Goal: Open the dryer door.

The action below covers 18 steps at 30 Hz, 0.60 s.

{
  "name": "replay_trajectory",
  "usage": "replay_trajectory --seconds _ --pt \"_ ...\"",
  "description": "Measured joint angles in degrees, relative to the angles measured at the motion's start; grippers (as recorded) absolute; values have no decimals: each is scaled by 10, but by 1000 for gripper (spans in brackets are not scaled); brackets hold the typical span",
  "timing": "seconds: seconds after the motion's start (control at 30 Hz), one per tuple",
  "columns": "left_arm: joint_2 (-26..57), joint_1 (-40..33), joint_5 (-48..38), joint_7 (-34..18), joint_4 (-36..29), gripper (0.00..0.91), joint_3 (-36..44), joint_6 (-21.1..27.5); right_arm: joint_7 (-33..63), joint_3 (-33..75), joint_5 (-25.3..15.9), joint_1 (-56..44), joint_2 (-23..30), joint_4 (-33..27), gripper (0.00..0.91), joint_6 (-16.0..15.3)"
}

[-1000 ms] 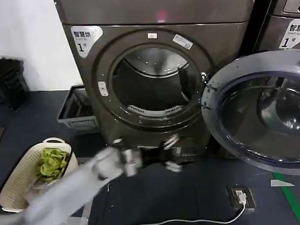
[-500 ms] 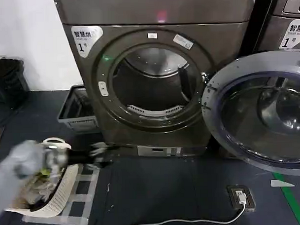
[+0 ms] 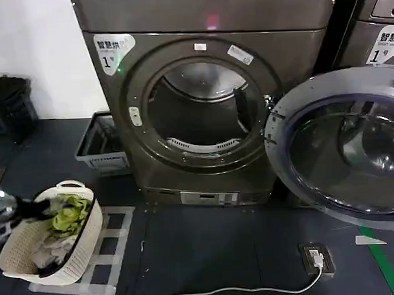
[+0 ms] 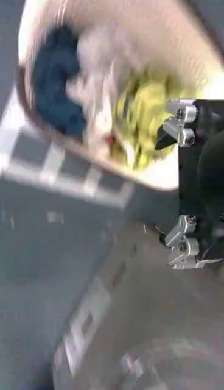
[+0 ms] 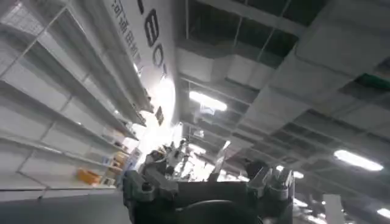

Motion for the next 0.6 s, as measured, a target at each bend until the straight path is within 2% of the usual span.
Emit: replay_trajectory --seconds 0.17,0.6 --pt "-2 35 77 6 7 907 -12 0 -7 -5 0 4 4 -3 907 7" --pt "-19 35 94 14 20 907 -14 1 -10 -12 1 8 3 -2 907 15"
